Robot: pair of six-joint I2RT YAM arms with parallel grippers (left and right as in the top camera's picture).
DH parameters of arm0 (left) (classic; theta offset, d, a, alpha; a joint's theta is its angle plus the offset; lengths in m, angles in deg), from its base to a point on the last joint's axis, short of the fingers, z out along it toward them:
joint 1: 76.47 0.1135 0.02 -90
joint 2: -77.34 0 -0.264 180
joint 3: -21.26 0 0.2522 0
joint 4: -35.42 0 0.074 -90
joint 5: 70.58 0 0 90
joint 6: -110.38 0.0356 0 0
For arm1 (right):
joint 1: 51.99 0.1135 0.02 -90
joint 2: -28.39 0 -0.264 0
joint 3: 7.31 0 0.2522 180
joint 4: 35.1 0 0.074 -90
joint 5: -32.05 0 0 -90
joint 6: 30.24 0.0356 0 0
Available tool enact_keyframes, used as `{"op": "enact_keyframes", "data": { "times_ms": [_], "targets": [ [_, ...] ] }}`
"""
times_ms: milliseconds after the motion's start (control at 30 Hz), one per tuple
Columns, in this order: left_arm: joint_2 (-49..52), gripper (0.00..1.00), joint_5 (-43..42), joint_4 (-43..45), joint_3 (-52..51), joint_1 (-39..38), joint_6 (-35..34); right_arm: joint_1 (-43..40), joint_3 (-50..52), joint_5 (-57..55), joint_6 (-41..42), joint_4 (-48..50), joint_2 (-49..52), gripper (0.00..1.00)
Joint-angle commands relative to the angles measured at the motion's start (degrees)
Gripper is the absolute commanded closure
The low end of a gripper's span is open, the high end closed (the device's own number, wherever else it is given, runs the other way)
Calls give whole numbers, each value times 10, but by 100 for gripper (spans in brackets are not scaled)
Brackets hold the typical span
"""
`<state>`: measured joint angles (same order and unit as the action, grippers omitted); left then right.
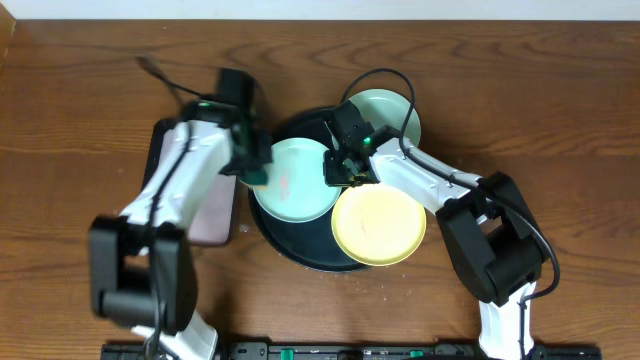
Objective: Clean dirty plates on tray and stack at the side
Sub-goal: 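Lift the sponge with the left gripper and carry it to the plate, then scrub the held green plate with the sponge in the left gripper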
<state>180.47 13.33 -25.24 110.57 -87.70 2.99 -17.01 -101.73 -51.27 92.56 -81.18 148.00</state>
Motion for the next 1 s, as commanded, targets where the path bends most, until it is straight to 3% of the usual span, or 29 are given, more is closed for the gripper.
{"op": "enact_keyframes", "data": {
  "times_ms": [0,333,533,733,967],
  "targets": [
    [38,93,-10,-2,3,-11,-23,7,-1,-4,-7,-3,21,88],
    [116,92,-76,5,3,-11,-14,7,0,-4,-7,-2,21,88],
    [139,93,-157,9,3,-20,-14,7,0,-4,-7,-2,21,88],
    [139,93,-160,21,3,-56,-10,7,0,-4,-7,-2,21,87],
    [139,93,-153,98,3,-60,-5,7,-1,-4,-8,-3,21,87]
  ]
}}
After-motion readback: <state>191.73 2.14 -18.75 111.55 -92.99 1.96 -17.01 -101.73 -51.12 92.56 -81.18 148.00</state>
